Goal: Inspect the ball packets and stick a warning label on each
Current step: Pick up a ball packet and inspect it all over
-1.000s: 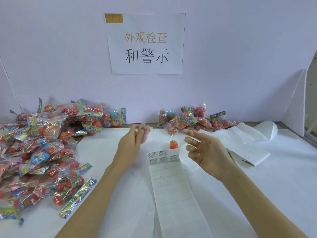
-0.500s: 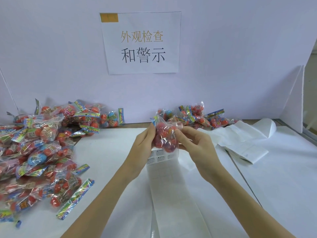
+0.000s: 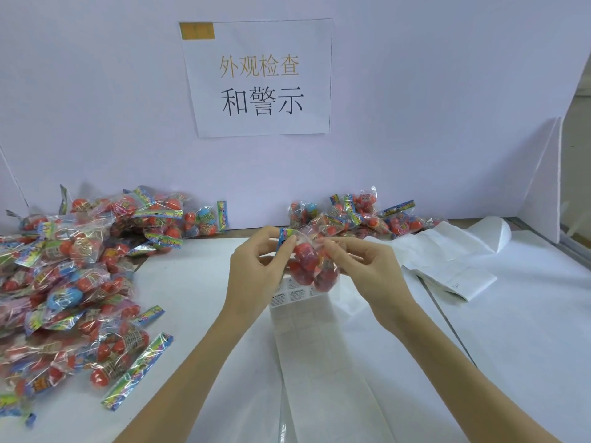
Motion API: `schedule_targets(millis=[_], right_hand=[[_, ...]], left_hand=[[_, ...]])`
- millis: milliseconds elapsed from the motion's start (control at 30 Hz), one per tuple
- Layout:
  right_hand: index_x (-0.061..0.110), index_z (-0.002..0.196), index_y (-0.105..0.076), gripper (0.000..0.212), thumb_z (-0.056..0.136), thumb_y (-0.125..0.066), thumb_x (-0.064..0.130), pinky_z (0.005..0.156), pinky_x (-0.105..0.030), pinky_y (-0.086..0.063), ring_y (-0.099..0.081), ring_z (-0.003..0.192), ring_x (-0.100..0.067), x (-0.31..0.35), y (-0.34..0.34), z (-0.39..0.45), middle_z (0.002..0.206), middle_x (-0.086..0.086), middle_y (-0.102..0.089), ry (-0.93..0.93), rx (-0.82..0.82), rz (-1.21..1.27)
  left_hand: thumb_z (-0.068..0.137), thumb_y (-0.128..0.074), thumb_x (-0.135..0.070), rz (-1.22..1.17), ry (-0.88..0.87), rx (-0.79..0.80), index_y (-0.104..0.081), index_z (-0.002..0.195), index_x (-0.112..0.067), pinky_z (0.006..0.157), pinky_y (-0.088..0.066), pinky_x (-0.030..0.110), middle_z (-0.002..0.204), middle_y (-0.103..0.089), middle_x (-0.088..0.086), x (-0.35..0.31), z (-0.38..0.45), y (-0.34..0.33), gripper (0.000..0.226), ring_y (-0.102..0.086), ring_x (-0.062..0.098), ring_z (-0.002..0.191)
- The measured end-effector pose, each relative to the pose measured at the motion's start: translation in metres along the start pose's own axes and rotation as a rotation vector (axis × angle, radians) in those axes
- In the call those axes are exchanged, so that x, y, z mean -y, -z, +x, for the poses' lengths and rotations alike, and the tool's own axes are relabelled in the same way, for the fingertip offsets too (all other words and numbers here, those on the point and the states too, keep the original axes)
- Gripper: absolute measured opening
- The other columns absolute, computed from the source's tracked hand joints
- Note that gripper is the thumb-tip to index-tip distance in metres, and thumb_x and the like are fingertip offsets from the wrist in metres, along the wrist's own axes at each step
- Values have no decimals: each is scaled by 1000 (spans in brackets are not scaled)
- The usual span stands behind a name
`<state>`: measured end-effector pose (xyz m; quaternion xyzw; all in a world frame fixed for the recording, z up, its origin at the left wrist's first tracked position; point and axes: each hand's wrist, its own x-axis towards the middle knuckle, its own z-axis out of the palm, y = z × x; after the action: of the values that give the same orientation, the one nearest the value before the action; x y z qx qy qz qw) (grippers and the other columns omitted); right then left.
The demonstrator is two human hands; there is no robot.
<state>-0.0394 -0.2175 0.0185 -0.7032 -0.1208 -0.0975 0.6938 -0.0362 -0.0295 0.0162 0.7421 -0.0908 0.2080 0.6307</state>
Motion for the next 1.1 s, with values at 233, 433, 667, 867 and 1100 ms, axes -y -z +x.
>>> schedule_targets(millis=[233,433,667,867,1100], right_hand=[[15,111,-82,23,103,-62,23,87,-32,-61,-73,99,-21,-2,3,2,112,-13,-78,-113,21,292],[18,96,-85,31,106,-57,27,71,-23,-58,-76,86,-15,2,1,2,99,-8,-81,-128,6,260],[13,107,-82,25,102,-64,31,98,-45,-59,-76,99,-29,-2,6,4,100,-10,-80,-107,-149,124],[11,127,-70,41,100,-63,41,99,-40,-59,-74,109,-34,-3,9,4,115,-16,-77,-197,205,213],[9,125,-68,24,101,-65,14,84,-31,-61,-74,87,-22,-4,4,5,96,-10,-78,-170,73,279]], left_hand=[[97,-72,-15,-269,162,44,-78,92,-12,70,-55,21,87,-76,0,-4,3,2,9,-66,13,76],[99,-70,-22,-308,223,54,-77,93,-11,80,-53,36,92,-75,2,-3,2,0,14,-68,19,83],[95,-73,-38,-44,128,246,-74,103,-31,70,-59,25,95,-76,-8,1,0,3,11,-70,10,81],[95,-75,-15,-152,81,27,-76,98,-22,65,-55,20,87,-76,-3,4,4,5,8,-68,12,69],[95,-73,-6,-194,128,-40,-74,103,-9,73,-64,43,81,-67,20,4,7,4,9,-73,30,73]])
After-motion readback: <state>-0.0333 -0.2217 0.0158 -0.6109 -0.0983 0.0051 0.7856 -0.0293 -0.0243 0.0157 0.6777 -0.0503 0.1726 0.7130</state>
